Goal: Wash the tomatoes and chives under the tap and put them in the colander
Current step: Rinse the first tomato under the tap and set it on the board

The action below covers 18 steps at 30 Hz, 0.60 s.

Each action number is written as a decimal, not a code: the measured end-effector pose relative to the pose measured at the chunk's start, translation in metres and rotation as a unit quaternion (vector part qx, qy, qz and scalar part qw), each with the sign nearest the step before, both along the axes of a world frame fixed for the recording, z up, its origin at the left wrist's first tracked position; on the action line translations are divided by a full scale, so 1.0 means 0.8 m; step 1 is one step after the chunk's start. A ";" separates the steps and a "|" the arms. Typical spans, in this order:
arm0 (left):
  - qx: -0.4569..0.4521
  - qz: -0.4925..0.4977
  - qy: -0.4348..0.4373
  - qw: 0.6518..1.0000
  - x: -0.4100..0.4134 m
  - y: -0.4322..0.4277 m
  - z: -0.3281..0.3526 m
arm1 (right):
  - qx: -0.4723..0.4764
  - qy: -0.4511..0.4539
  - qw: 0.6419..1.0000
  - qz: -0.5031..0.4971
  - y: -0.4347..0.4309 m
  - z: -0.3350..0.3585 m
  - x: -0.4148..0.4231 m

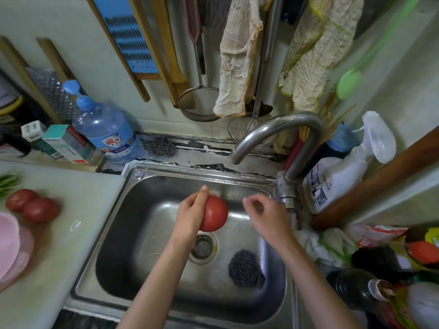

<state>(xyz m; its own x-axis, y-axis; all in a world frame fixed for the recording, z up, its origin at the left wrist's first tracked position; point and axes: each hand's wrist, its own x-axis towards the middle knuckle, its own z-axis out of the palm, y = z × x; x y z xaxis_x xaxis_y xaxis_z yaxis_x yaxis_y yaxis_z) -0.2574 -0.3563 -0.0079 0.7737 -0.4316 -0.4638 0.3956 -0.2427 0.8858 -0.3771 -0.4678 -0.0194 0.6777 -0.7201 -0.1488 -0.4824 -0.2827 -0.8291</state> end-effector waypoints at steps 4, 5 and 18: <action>-0.013 0.010 -0.032 0.999 -0.013 0.002 0.001 | 0.276 -0.026 0.959 0.059 0.034 0.008 0.014; -0.020 0.012 -0.043 0.999 -0.017 0.004 0.001 | 0.315 -0.028 0.947 0.057 0.042 0.009 0.018; -0.075 -0.012 -0.047 0.996 -0.008 0.076 0.014 | 0.322 -0.098 0.941 0.018 0.077 0.007 0.012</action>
<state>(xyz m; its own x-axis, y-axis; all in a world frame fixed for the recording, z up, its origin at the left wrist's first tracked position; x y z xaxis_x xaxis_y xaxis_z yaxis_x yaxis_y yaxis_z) -0.2635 -0.2957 0.0032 0.7997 -0.5091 -0.3182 0.3049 -0.1122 0.9458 -0.3673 -0.4066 -0.0139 0.7596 -0.4991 -0.4171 -0.3025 0.2966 -0.9058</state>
